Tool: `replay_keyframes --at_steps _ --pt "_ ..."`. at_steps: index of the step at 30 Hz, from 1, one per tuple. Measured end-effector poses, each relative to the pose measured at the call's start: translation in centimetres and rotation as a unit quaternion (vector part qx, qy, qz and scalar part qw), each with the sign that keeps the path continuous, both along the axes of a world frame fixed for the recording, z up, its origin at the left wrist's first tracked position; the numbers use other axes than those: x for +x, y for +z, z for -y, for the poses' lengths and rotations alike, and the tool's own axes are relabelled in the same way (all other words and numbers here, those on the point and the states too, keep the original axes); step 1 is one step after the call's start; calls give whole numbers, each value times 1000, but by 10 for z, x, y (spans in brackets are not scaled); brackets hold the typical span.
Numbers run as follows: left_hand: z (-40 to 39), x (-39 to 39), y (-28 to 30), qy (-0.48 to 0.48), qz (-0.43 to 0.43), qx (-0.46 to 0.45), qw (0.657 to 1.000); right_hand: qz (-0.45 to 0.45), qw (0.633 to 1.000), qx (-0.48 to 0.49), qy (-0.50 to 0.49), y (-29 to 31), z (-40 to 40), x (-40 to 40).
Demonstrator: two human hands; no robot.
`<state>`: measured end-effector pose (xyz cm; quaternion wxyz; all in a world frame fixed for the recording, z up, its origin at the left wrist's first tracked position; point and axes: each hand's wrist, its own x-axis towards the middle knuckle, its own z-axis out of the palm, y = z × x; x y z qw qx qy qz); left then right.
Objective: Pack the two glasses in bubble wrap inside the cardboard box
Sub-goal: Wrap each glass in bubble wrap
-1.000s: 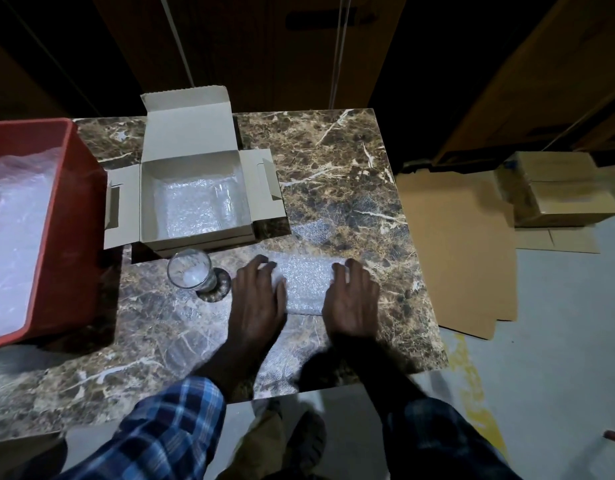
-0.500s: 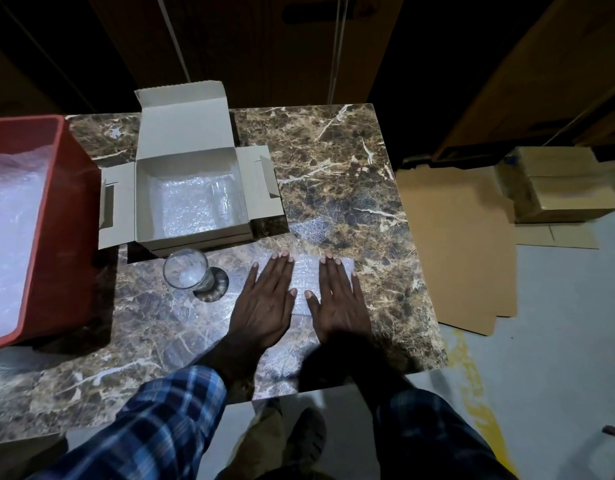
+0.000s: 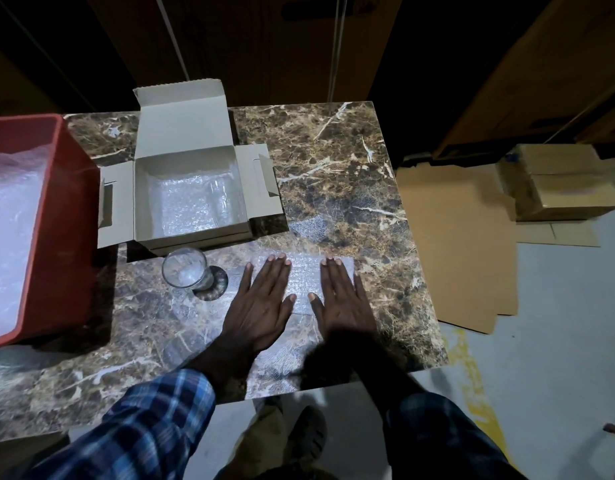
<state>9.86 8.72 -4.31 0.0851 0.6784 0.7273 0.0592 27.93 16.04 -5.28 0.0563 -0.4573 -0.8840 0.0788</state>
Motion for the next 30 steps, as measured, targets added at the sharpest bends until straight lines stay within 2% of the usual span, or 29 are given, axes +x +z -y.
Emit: replay_keyframes --at_steps 4,6,9,12,15,24,27,30 --pt "10 -14 3 27 15 -20 999 -18 999 21 -45 6 0 19" --pt "17 -14 7 17 26 -10 999 -38 998 34 30 7 4 25" --pt "24 -6 12 -49 20 36 998 -110 981 83 135 3 10 26" --pt "26 3 7 -102 25 72 992 -148 967 133 161 1 8 20" --pt "23 7 2 -113 31 99 988 -159 960 155 172 3 5 17" --pt "17 -1 0 -118 38 179 976 -212 968 35 128 24 14 14" --pt "22 -6 7 -112 65 185 974 -202 971 25 128 25 14 20" --pt "26 -8 13 -106 99 193 970 -236 967 26 87 22 12 27"
